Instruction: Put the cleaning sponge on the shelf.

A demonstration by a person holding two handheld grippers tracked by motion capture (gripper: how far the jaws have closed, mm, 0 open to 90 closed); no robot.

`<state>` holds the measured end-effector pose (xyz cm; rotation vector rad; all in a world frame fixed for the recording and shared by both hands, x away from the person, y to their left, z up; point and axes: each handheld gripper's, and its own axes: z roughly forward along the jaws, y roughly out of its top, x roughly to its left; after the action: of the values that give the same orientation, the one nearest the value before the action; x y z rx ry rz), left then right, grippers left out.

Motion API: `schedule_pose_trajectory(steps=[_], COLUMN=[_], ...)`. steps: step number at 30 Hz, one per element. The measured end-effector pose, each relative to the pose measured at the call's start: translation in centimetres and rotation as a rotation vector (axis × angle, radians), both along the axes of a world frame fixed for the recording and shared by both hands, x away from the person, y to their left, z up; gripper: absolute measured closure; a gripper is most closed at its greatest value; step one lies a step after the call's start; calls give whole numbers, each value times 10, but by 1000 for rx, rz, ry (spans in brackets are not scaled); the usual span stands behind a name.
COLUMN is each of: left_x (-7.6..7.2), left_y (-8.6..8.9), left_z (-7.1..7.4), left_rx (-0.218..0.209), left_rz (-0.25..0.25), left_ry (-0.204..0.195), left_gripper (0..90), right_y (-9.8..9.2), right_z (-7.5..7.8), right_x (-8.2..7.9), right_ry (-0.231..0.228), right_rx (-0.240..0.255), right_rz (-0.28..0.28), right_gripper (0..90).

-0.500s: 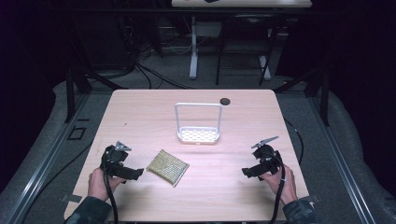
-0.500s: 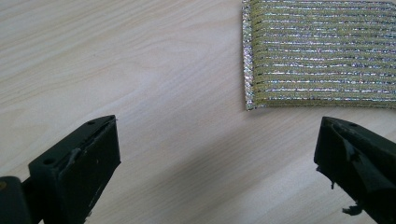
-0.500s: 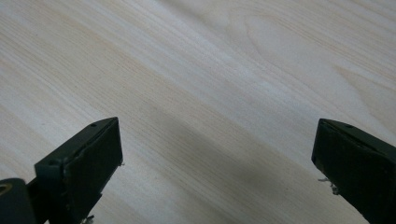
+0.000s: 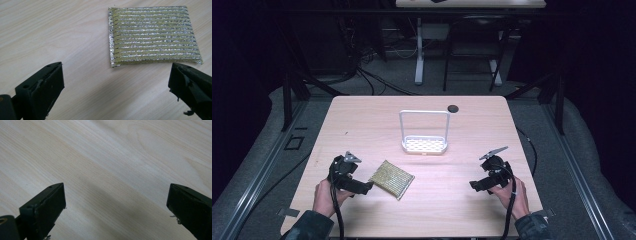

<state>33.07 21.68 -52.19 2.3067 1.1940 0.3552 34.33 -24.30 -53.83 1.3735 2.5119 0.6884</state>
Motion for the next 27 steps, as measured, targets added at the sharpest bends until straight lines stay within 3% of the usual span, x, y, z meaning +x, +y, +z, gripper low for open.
schedule_pose_trajectory(steps=[14, 27], left_x=[0, 6], left_y=[-26, -45], left_z=[-3, -6], left_rx=[2, 0], left_rz=[-71, -93], left_ry=[4, 4], left_gripper=[0, 0], right_y=[1, 2], right_z=[-1, -1], right_x=[0, 1], right_ry=[6, 13], right_rx=[5, -1], right_rz=[-1, 7], right_gripper=[30, 38])
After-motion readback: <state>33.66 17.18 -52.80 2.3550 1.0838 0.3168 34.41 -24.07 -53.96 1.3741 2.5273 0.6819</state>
